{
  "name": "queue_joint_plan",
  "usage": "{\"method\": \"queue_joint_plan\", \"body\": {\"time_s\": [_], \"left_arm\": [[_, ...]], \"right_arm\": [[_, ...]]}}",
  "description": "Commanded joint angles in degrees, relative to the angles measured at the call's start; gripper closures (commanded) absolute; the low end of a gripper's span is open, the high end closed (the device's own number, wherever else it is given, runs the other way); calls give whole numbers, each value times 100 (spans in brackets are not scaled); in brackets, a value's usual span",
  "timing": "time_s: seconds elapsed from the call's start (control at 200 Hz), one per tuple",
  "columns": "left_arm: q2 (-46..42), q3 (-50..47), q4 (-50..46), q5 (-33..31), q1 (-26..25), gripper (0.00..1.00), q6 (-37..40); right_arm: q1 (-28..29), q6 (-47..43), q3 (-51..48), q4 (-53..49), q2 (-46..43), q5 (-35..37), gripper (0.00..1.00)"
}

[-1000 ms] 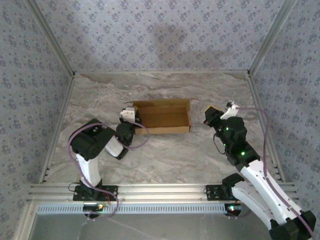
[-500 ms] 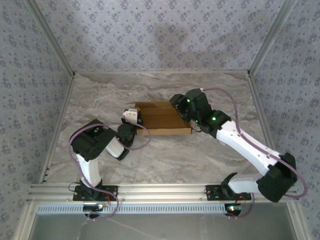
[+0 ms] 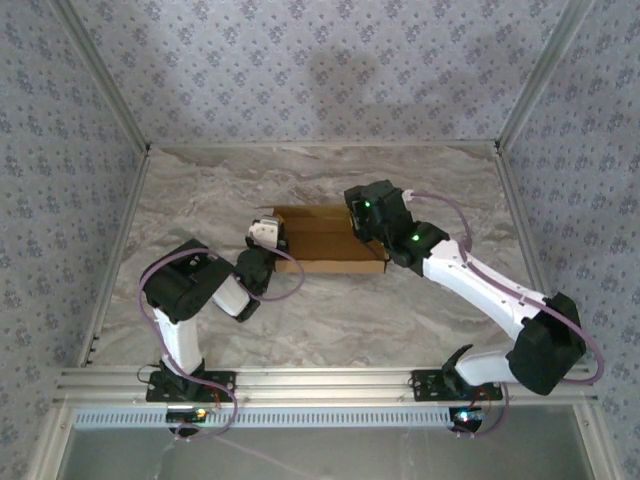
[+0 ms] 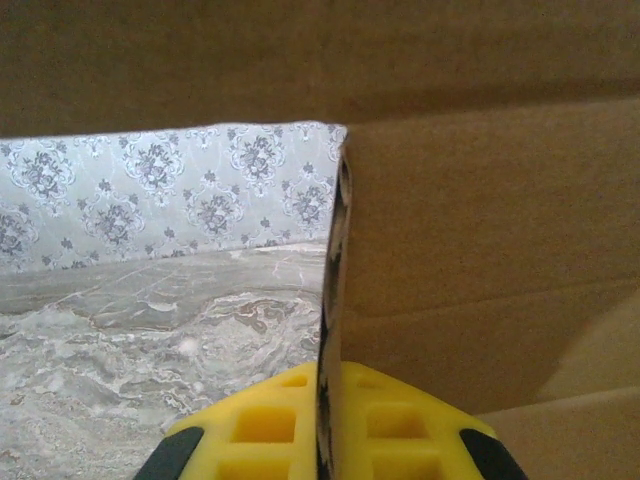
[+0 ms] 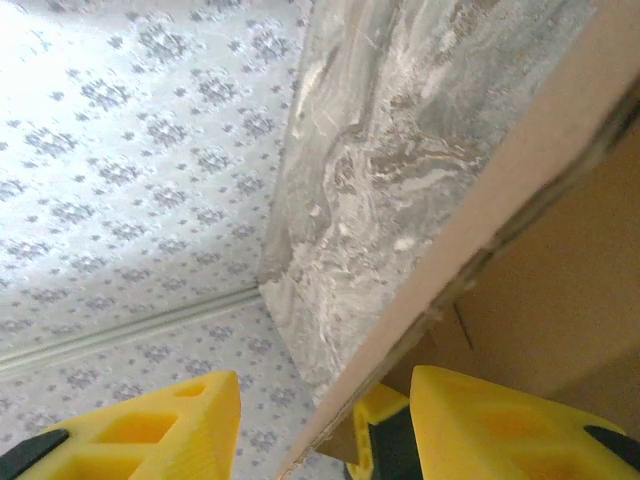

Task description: Fold the paper box

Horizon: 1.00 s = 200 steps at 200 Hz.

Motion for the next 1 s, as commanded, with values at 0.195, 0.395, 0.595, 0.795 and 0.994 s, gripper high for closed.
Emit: {"method": "queue_joint_plan", "body": {"time_s": [0.195,0.395,0.595,0.795,0.994], "left_arm": [[368,-247,-995,262,-102,100,145],[342,-238,-995,293,-111,100,117],[265,-253,-995,324,-111,89,93],[184,-350,-1012,281,-237,68,115],[-24,-493,-1108,211,-408,63,174]], "right_arm": [[11,364,146,-321,2,331,54],[194,560,-277,-233,-46,416,75],[340,583,-577,-38,-125,569,94],[373,660,-774,111,-172,726,100],[410,808,-1128,238,-205,836,100]]}}
